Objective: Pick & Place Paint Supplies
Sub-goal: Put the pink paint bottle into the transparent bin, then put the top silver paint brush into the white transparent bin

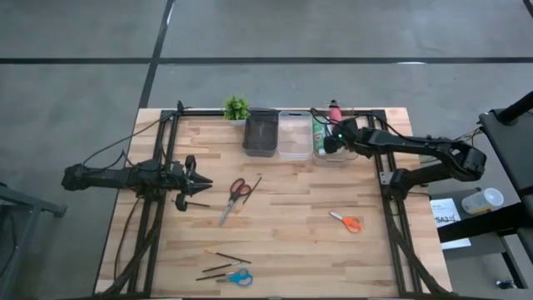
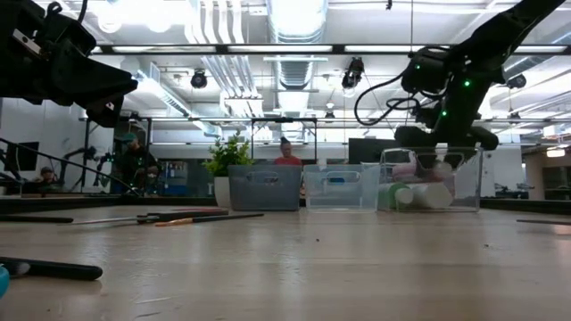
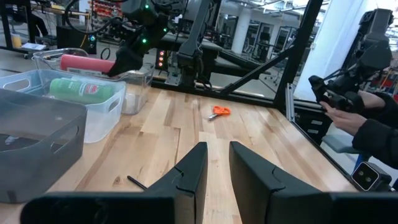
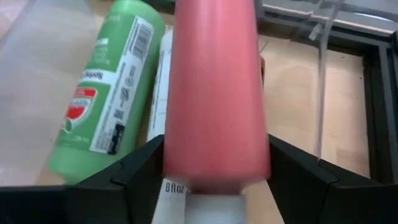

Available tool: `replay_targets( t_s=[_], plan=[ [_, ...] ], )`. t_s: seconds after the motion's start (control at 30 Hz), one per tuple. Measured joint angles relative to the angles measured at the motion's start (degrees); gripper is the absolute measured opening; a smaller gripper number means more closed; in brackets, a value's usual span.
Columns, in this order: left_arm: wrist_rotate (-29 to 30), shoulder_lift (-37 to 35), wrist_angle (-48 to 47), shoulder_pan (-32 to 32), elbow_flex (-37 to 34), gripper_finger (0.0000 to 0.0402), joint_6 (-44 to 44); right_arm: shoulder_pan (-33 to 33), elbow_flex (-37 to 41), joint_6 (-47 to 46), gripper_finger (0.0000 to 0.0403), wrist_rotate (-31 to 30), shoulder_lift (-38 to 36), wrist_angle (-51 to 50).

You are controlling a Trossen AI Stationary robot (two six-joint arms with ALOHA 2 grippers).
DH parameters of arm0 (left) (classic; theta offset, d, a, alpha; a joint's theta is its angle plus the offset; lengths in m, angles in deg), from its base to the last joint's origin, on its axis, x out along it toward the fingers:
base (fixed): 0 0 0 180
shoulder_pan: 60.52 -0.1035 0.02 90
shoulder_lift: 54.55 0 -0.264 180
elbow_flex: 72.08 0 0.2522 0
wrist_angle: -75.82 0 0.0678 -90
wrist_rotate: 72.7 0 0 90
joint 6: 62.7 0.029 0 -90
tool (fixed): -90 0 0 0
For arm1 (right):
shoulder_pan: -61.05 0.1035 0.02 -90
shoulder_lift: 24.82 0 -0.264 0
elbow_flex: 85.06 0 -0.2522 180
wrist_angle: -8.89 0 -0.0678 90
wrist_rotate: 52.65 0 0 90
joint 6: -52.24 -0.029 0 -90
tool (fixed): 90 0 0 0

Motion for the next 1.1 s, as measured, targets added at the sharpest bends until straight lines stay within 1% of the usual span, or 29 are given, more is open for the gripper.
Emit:
replay_targets(
  t_s=[0.1, 0.17, 0.33, 0.63, 0.9, 1.1],
  plan=[
    [0.0, 0.0, 0.0, 0.0, 0.0, 0.0077, 0.0, 0.0, -0.2, 0.0, 0.0278, 0.5, 0.5, 0.4],
    [0.0, 0.0, 0.0, 0.0, 0.0, 0.0077, 0.0, -0.1, -0.2, 0.0, 0.0284, 0.6, 0.7, 0.3],
    [0.0, 0.0, 0.0, 0.0, 0.0, 0.0077, 0.0, -0.1, -0.4, 0.3, 0.0286, 1.2, 0.1, 0.4],
    [0.0, 0.0, 0.0, 0.0, 0.0, 0.0077, 0.0, 1.3, -2.3, 2.6, 0.0287, 2.9, -5.0, 0.4],
    [0.0, 0.0, 0.0, 0.0, 0.0, 0.0077, 0.0, 7.3, -4.6, 4.2, 0.0288, 2.7, -10.8, 0.7],
    [0.0, 0.0, 0.0, 0.0, 0.0, 0.0077, 0.0, 14.1, -4.8, 11.4, 0.0288, 2.7, -12.7, 8.5]
  ],
)
